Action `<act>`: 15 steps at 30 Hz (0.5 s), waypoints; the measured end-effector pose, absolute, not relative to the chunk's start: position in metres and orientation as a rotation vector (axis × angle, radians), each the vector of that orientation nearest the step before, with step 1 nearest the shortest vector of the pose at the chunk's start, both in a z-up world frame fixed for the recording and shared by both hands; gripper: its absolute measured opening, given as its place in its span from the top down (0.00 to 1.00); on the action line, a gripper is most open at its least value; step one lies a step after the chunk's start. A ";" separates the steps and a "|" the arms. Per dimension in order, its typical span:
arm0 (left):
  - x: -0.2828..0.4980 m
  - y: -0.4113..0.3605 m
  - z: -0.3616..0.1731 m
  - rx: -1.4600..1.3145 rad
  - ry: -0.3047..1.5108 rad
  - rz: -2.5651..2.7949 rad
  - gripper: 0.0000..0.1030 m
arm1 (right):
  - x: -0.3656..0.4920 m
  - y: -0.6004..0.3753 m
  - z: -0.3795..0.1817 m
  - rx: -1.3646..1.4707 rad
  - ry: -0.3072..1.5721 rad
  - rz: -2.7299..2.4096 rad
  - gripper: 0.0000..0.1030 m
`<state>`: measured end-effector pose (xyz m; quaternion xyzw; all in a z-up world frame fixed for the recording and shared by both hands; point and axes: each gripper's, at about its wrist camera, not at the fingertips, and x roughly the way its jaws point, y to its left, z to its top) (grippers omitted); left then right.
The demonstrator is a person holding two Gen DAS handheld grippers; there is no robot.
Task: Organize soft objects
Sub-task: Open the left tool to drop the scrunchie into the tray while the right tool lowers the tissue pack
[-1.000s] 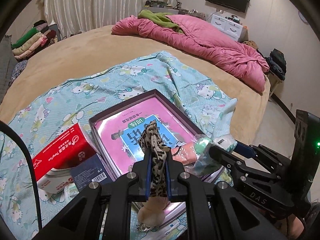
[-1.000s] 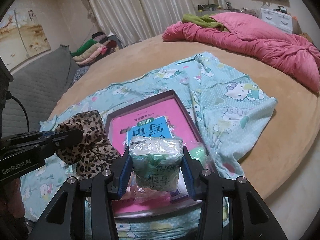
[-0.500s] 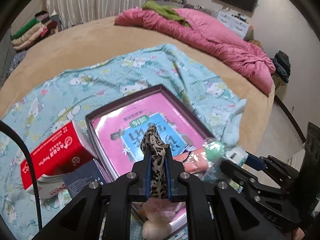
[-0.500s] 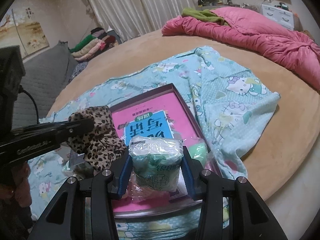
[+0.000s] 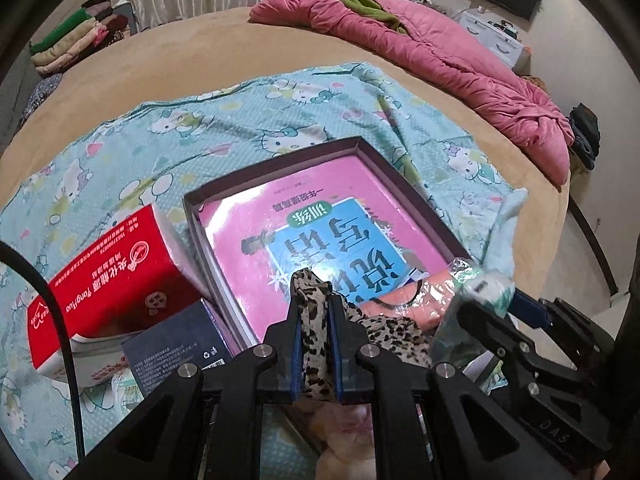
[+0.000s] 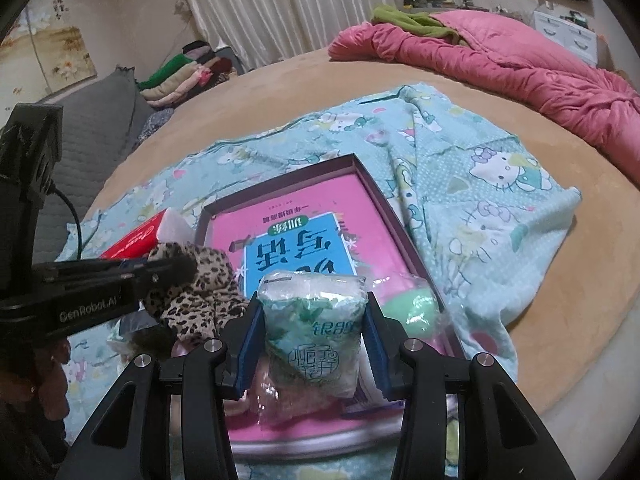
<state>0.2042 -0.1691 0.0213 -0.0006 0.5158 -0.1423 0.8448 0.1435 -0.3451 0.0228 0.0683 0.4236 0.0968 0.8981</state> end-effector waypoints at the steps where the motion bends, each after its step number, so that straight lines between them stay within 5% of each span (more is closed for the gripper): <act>1: 0.204 -0.169 0.021 -0.001 1.089 -0.300 0.89 | 0.146 -0.344 0.021 0.139 0.879 0.196 0.54; 15: 0.199 -0.161 0.011 -0.006 1.109 -0.292 0.89 | 0.159 -0.339 -0.002 0.110 0.931 0.153 0.52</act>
